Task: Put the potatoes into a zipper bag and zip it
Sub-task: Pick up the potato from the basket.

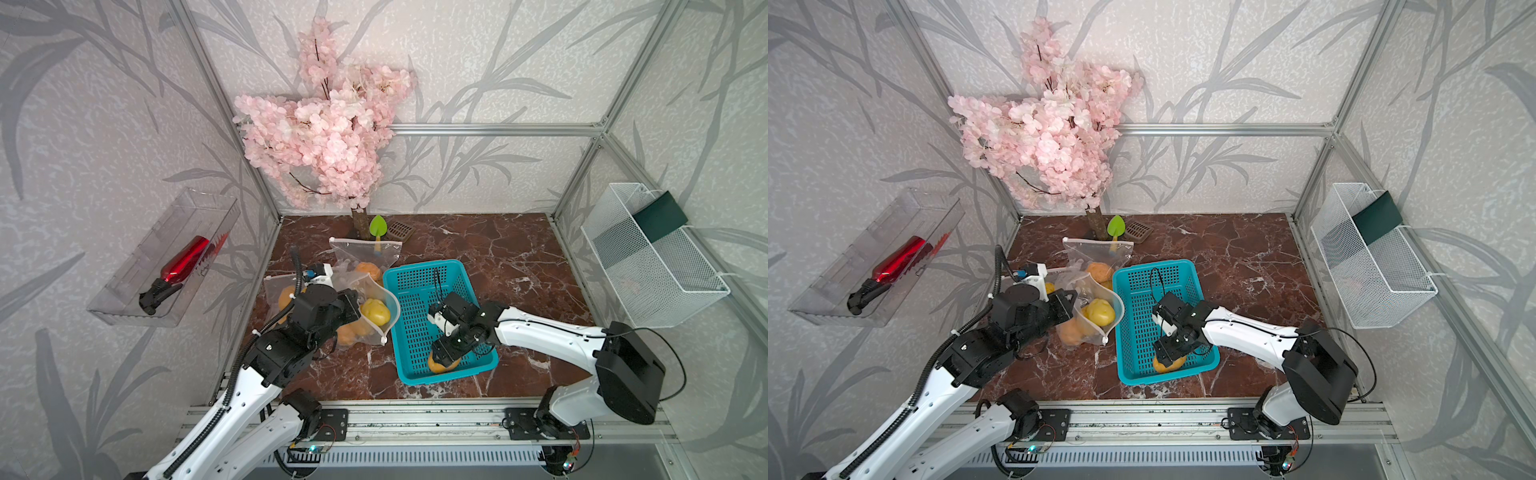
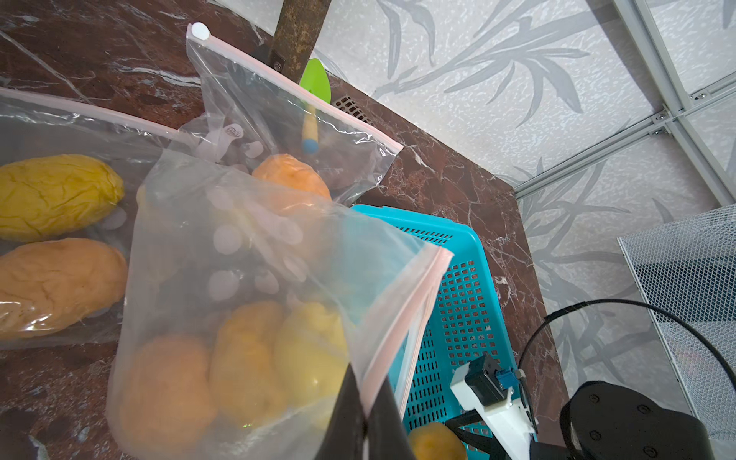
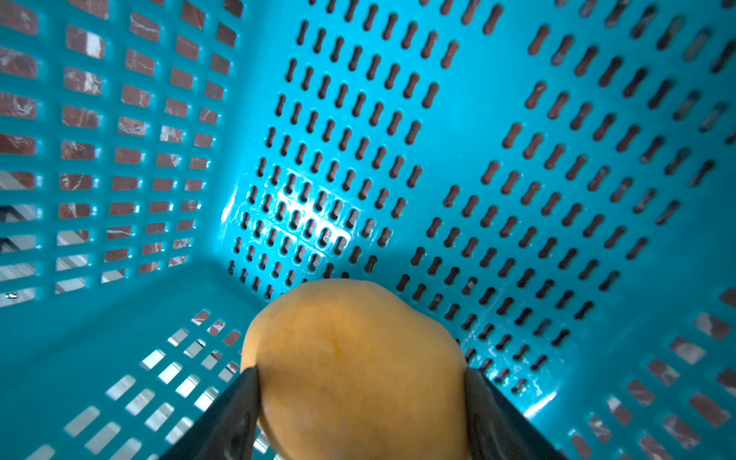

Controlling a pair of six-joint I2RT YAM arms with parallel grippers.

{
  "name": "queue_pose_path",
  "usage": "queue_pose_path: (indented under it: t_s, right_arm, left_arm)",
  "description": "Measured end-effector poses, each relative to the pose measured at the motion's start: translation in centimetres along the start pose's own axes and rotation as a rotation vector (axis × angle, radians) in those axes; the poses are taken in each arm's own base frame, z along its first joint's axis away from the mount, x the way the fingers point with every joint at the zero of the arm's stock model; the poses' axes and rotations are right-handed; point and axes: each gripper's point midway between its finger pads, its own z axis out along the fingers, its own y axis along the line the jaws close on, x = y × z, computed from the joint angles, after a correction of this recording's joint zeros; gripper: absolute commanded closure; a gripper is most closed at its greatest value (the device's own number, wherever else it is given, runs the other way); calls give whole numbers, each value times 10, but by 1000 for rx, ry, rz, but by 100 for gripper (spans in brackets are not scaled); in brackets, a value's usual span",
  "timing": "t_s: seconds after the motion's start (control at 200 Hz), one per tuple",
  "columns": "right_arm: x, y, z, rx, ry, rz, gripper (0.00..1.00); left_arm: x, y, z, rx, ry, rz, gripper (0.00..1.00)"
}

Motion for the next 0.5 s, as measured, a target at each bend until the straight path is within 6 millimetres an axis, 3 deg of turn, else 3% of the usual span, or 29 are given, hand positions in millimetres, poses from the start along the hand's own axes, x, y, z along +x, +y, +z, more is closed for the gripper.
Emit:
queue_pose_path:
  t_s: [0.195, 0.5]
  right_arm:
    - [-7, 3, -30, -14, -59, 23, 78]
    - [-49, 30, -100, -86, -262, 35, 78]
  left_arm:
    - [0, 1, 0, -3, 1, 1, 100]
    - [2, 0, 1, 3, 12, 1, 100]
